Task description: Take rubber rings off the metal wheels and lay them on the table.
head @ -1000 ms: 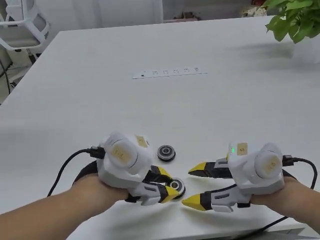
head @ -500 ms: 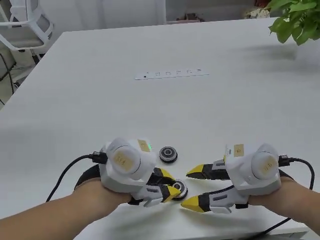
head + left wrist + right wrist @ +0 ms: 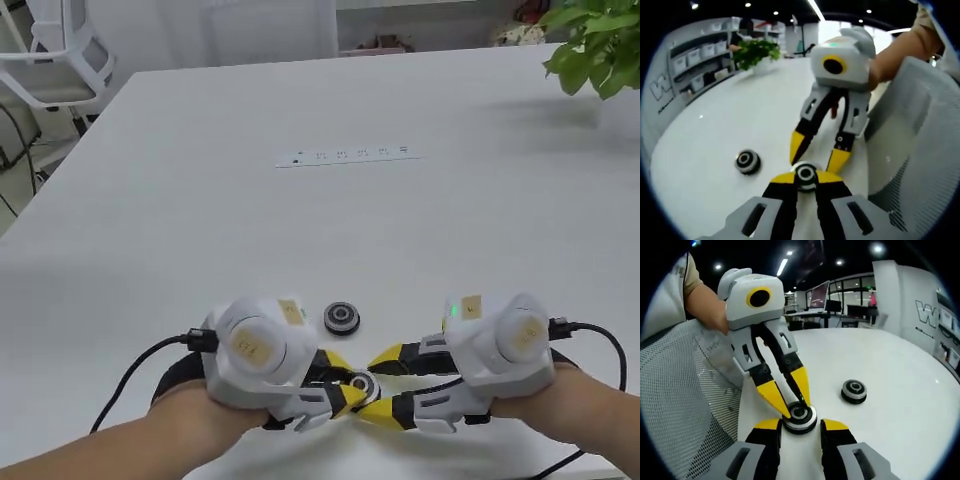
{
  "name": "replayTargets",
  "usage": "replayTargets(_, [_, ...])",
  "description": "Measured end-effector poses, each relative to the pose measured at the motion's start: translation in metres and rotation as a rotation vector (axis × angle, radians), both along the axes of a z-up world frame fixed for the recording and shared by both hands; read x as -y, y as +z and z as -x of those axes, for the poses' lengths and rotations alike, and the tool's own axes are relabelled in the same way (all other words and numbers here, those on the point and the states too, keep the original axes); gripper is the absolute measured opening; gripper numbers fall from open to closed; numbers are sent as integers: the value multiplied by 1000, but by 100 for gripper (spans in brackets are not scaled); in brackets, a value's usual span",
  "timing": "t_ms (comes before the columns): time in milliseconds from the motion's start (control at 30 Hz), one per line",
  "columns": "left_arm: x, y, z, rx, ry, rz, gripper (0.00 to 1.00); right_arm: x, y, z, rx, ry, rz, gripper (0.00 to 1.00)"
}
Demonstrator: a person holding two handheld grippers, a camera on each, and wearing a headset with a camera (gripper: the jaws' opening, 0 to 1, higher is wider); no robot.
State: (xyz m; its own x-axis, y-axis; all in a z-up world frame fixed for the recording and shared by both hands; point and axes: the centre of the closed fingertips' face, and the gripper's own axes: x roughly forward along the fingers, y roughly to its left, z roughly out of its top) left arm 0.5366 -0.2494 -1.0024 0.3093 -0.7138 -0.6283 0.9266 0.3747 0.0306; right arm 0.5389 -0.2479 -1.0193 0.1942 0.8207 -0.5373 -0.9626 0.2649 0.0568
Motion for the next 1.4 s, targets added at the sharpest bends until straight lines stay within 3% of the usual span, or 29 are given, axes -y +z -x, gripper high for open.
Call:
replayTargets(633, [0,0,0,4,3,7,14,6,4,6,-48,-58,-42,19])
replayTargets(1100, [0,0,0,2,10,10,14,9,4,7,-56,-66,-33,12])
replayTargets(1200, [-1,0,-1,2,12,10,14,12,2,7,-68,-74,-31,5])
replayTargets(1233, [-1,0,-1,2,12,11,14,12,2,7,-93,-90,-44,4])
replayTargets(1400, [-1,0,0,5,12,10,14,12,2,7,-104,-98,-43,2])
